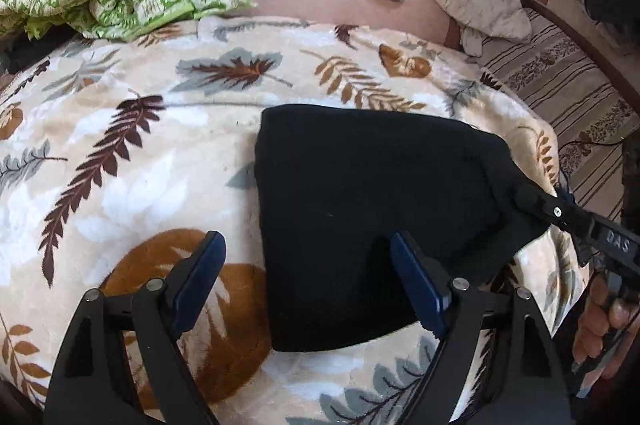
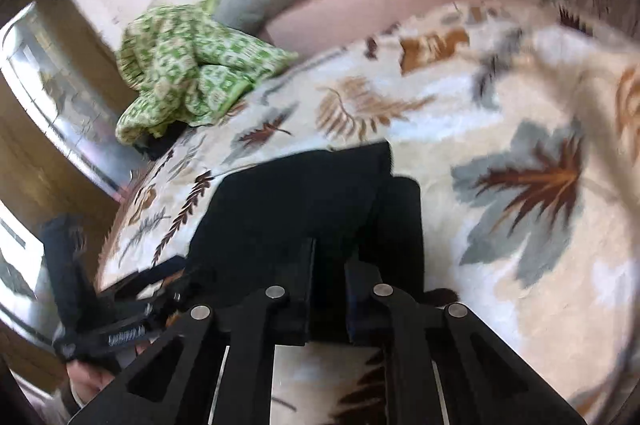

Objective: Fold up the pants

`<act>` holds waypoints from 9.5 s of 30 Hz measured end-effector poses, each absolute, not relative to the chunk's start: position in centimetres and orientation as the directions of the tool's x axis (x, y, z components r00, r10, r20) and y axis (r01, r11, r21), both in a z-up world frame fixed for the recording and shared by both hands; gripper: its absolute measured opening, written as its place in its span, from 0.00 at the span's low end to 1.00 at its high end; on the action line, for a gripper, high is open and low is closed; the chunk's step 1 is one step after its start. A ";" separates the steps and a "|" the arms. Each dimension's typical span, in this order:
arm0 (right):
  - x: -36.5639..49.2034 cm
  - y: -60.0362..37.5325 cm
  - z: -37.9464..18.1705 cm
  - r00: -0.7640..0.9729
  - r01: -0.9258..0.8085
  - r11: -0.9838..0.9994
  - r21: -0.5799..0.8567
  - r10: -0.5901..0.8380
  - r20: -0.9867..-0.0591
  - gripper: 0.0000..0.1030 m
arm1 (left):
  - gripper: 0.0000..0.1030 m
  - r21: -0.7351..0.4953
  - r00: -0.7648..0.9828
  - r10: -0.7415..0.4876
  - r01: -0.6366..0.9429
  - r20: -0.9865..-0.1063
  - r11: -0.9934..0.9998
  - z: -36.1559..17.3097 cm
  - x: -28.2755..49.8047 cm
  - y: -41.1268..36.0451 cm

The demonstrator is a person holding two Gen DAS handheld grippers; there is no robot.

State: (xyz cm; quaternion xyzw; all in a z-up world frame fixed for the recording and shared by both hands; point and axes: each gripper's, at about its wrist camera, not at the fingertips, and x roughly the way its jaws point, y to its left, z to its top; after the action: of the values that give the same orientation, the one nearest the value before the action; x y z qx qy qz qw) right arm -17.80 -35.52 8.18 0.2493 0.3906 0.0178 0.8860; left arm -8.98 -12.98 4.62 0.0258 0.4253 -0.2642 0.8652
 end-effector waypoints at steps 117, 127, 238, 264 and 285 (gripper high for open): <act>-10.9 -33.4 9.6 0.729 0.133 0.912 0.387 0.175 -0.662 0.46 | 0.64 -0.329 0.470 -0.475 0.361 -0.744 0.872 5.9 -1.6 -9.6; -11.3 -29.8 6.5 0.635 0.094 0.949 0.302 0.176 -0.752 0.39 | 0.64 -0.245 0.515 -0.419 0.374 -0.748 0.895 7.3 -3.9 -8.3; -10.4 -31.0 9.1 0.680 0.150 0.949 0.277 0.105 -0.726 0.68 | 0.98 -0.139 0.618 -0.391 0.415 -0.682 0.899 6.3 -1.8 -11.9; -11.1 -31.6 9.8 0.719 0.118 0.947 0.298 0.125 -0.683 0.67 | 0.98 -0.091 0.608 -0.331 0.390 -0.722 0.916 4.8 -1.4 -12.0; -4.9 -30.8 6.0 0.636 0.113 0.977 0.180 0.068 -0.769 0.45 | 0.98 -0.092 0.593 -0.287 0.336 -0.752 0.937 3.4 1.4 -12.1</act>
State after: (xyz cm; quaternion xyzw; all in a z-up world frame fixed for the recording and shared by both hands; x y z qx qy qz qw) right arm -4.93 -30.77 6.03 0.1060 0.4263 -0.0127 0.8983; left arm 1.37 -12.13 3.44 0.0298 0.4158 -0.1746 0.8920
